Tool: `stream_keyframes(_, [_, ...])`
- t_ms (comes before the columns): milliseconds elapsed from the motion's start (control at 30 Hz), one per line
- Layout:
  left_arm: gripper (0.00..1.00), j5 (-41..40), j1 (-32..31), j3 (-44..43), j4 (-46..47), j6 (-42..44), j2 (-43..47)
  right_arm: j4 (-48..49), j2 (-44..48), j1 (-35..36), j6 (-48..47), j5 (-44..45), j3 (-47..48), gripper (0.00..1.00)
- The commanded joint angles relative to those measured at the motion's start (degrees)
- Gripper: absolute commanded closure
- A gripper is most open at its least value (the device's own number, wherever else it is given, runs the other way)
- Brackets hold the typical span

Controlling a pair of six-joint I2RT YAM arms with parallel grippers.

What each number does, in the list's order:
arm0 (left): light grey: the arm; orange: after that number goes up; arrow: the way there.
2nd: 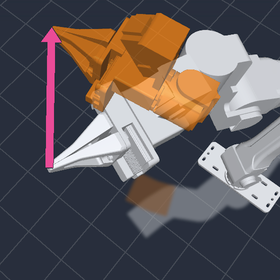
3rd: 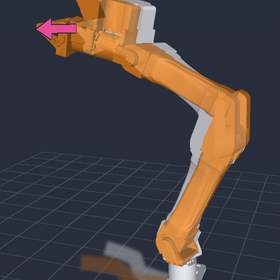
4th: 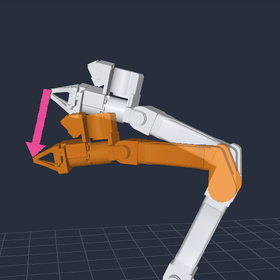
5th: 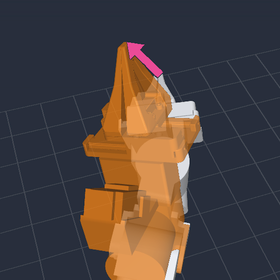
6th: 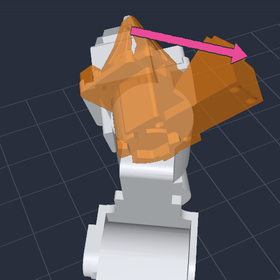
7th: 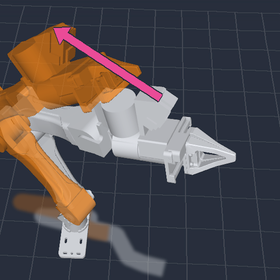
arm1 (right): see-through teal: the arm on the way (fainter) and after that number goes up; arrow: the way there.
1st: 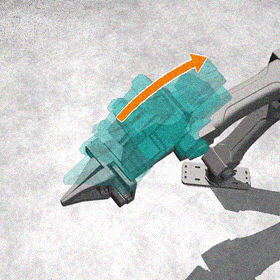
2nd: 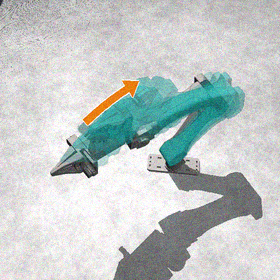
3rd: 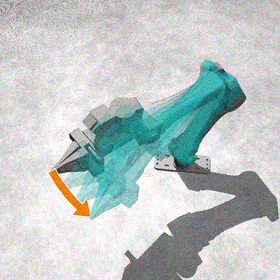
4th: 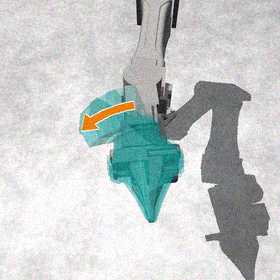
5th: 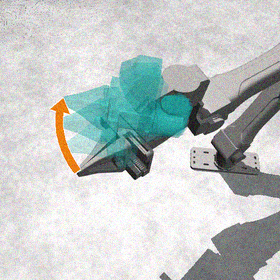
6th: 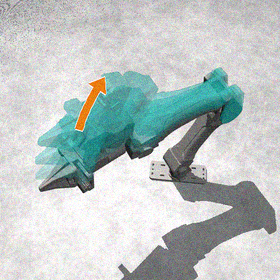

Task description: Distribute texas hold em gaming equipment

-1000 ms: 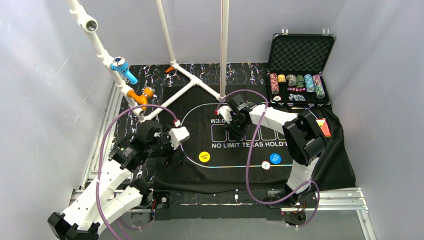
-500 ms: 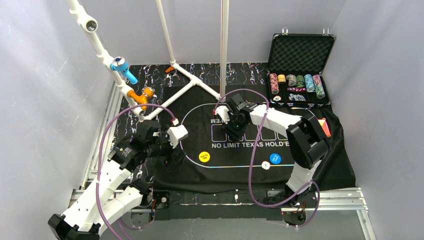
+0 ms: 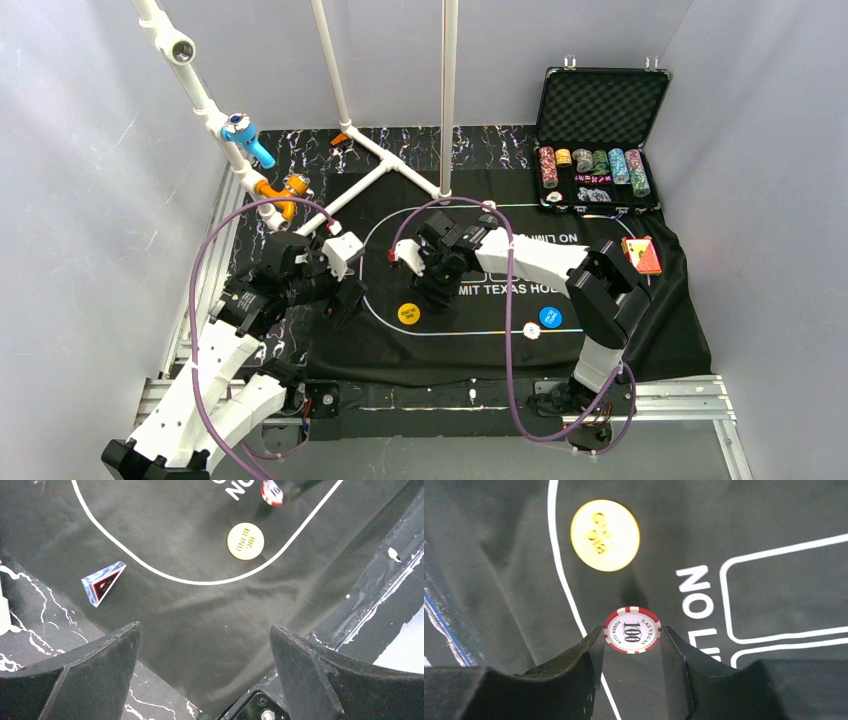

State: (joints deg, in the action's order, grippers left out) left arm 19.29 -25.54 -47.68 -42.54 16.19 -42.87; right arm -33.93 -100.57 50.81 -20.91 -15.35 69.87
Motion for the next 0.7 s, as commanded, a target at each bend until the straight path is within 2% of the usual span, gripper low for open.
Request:
stream_keyframes(0, [0.01,1.0,1.8,-2.1,0.9,-1.3,0.1,1.9,-0.4,2.9,1.8,-2.4,2.2,0.60])
stream_keyframes(400, [0.01,1.1,1.9,-1.8,1.2,-1.3,0.2,3.4,-1.8,8.9,2.3,-1.3,0.2,0.59])
stream_keyframes(667, [0.01,2.0,2.0,-1.1,1.1,-0.7,0.3,3.7,-3.5,10.1,2.2,-1.0,0.2,0.55])
